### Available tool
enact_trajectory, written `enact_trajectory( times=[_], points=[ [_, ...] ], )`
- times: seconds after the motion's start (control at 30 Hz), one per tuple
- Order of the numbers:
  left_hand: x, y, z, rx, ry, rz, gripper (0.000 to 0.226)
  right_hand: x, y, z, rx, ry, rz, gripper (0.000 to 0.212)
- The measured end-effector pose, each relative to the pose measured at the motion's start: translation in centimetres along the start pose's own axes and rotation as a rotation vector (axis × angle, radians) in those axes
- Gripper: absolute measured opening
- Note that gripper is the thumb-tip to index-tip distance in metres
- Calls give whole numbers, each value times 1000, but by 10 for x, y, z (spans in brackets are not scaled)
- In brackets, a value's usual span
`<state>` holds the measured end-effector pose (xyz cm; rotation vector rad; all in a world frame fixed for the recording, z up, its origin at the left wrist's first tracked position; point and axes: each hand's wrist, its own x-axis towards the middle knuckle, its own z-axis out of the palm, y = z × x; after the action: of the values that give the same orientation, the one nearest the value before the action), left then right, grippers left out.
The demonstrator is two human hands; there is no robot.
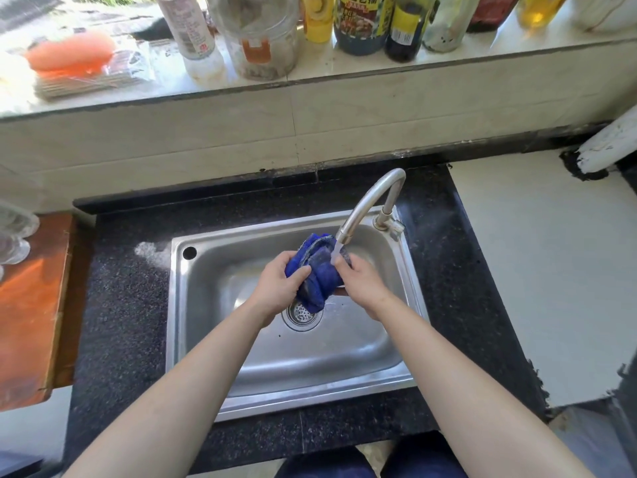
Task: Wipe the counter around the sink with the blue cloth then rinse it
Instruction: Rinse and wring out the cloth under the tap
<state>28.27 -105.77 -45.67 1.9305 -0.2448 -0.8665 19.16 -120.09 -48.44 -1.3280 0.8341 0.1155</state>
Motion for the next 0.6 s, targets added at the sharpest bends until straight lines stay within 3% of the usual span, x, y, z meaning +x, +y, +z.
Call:
enact_trajectory(
  times=[0.13,0.33,0.43,0.6],
  points=[
    [6,2,3,-2,53,30,12,-6,-1,-1,99,-58,-32,33],
    [14,6,17,-65,27,12,15,-6,-3,-6,126,73,1,17],
    [15,2,21,-164,13,-50,33,-5,-1,-13,172,85,1,20],
    [18,-1,22,-302,10,-155,55,-10,-5,-19,411,-53,66,34]
  ],
)
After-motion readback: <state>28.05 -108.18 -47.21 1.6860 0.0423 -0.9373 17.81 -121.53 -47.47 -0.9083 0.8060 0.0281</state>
